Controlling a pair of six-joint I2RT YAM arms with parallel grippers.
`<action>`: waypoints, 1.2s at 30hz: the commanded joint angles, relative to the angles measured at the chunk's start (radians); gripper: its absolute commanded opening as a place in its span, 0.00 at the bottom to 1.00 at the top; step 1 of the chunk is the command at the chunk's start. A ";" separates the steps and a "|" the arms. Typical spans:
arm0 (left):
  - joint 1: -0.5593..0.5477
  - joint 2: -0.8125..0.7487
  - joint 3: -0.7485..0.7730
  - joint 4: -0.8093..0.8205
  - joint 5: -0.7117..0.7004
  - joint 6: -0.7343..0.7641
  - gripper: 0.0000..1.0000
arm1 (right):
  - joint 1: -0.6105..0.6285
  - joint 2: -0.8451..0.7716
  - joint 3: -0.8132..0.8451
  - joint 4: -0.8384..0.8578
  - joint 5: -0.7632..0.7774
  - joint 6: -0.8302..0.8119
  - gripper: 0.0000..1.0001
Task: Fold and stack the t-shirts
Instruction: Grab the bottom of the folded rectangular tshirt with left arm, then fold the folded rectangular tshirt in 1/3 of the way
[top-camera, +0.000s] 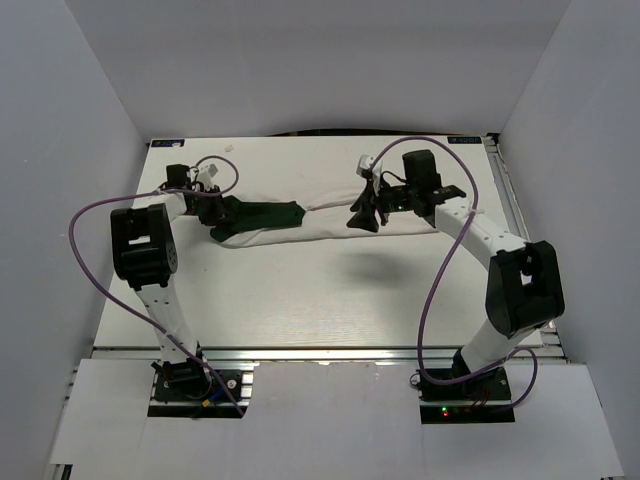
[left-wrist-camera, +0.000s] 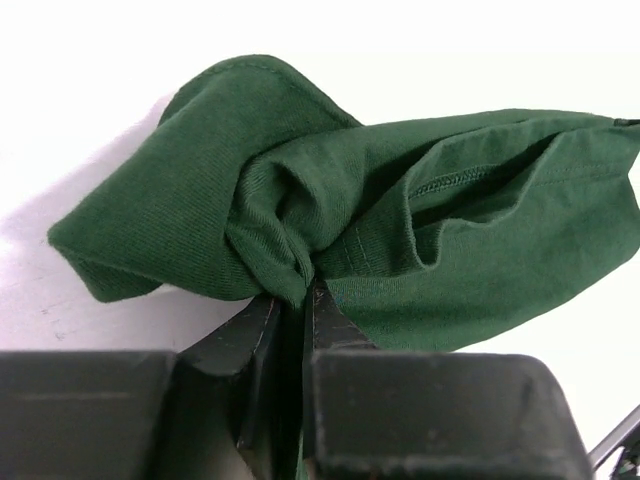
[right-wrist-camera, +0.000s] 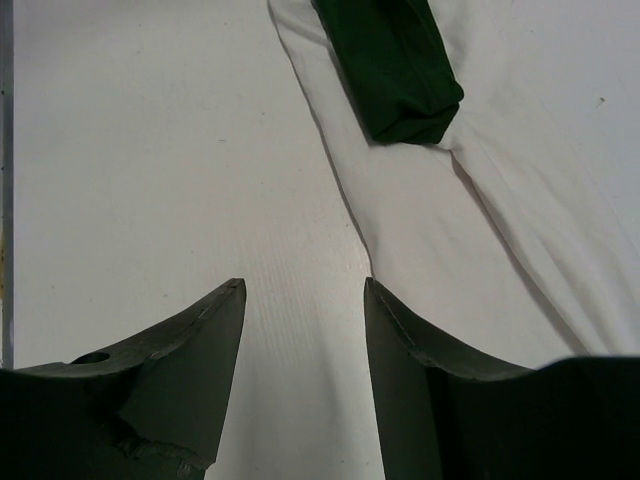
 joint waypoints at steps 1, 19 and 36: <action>-0.009 -0.048 -0.016 -0.037 -0.008 -0.030 0.00 | -0.019 -0.062 -0.018 -0.005 -0.011 -0.005 0.57; -0.097 -0.246 0.132 -0.136 -0.079 -0.148 0.00 | -0.088 -0.142 -0.089 0.009 -0.025 0.000 0.56; -0.460 -0.066 0.523 -0.282 -0.209 -0.246 0.00 | -0.175 -0.234 -0.187 0.057 -0.048 0.030 0.56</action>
